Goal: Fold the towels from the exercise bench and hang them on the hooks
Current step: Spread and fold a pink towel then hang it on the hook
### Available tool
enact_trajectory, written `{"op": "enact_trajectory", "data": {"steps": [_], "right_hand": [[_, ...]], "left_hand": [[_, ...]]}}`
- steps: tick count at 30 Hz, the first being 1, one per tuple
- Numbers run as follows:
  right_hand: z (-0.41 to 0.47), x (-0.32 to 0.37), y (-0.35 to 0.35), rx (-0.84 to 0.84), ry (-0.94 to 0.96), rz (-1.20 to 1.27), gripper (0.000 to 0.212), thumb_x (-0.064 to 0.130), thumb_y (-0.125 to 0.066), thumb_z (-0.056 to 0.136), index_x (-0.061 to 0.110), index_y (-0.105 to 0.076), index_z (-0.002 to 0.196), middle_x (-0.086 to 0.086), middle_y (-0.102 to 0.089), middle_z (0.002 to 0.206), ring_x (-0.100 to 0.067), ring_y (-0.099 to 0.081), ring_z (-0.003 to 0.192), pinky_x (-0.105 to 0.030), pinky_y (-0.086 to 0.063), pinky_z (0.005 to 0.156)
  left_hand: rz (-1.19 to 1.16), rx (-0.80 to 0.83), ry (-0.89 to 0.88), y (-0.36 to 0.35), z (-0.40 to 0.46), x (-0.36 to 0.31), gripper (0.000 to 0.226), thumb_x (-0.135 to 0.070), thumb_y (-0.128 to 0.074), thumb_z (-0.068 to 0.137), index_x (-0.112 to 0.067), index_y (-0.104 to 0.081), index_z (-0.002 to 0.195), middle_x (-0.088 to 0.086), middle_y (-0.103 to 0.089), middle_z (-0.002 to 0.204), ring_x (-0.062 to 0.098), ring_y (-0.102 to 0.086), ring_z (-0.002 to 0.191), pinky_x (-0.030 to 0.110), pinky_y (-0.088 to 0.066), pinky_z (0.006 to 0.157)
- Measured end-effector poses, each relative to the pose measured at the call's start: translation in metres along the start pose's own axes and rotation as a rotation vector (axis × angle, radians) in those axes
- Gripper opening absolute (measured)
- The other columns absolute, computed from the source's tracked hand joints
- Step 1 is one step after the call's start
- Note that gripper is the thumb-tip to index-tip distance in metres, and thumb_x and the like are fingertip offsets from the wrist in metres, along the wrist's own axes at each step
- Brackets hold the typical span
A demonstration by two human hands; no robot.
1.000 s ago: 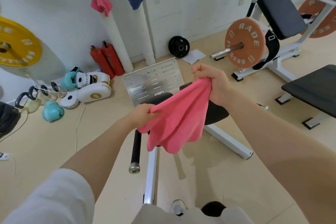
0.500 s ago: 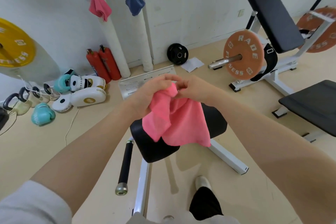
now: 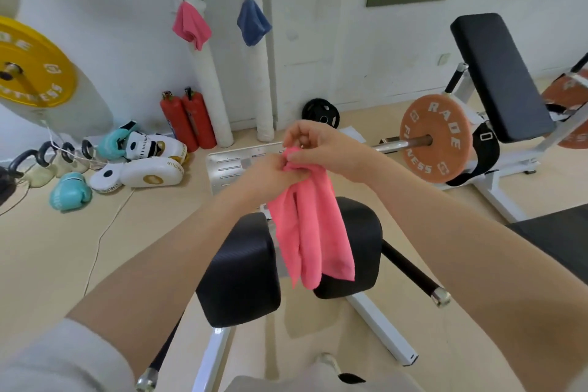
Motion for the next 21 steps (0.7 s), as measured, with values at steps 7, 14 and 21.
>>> {"op": "enact_trajectory", "data": {"steps": [7, 14, 21], "right_hand": [[0.002, -0.035, 0.033, 0.099, -0.076, -0.139, 0.026, 0.004, -0.065, 0.082, 0.017, -0.063, 0.106, 0.003, -0.066, 0.091, -0.001, -0.061, 0.078, -0.017, -0.051, 0.073], [0.009, -0.057, 0.075, -0.085, -0.099, -0.18, 0.013, 0.017, -0.054, 0.089, 0.008, -0.062, 0.085, -0.005, -0.055, 0.079, -0.015, -0.048, 0.076, -0.032, -0.039, 0.072], [0.01, -0.032, 0.062, -0.013, 0.053, -0.302, 0.019, 0.01, -0.056, 0.087, 0.019, -0.073, 0.087, 0.001, -0.073, 0.085, -0.005, -0.062, 0.081, -0.023, -0.046, 0.081]], "left_hand": [[-0.482, -0.279, 0.033, 0.029, 0.015, -0.003, 0.029, -0.013, -0.048, 0.088, -0.023, -0.065, 0.068, -0.004, -0.06, 0.065, 0.006, -0.055, 0.063, 0.015, -0.043, 0.056], [-0.564, -0.604, 0.088, 0.059, 0.017, 0.027, 0.024, -0.005, -0.046, 0.078, -0.022, -0.061, 0.085, -0.006, -0.057, 0.074, 0.009, -0.051, 0.071, 0.022, -0.04, 0.062], [0.361, -0.251, -0.136, -0.006, 0.035, -0.046, 0.012, -0.023, -0.062, 0.081, -0.028, -0.051, 0.079, -0.013, -0.049, 0.059, 0.002, -0.05, 0.06, 0.011, -0.035, 0.053]]}}
Point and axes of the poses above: each hand's wrist, its own z-axis towards the middle knuckle, its own y-axis out of the back of the hand, x = y × z, the point moved 10 cm from there along z, towards the middle knuckle
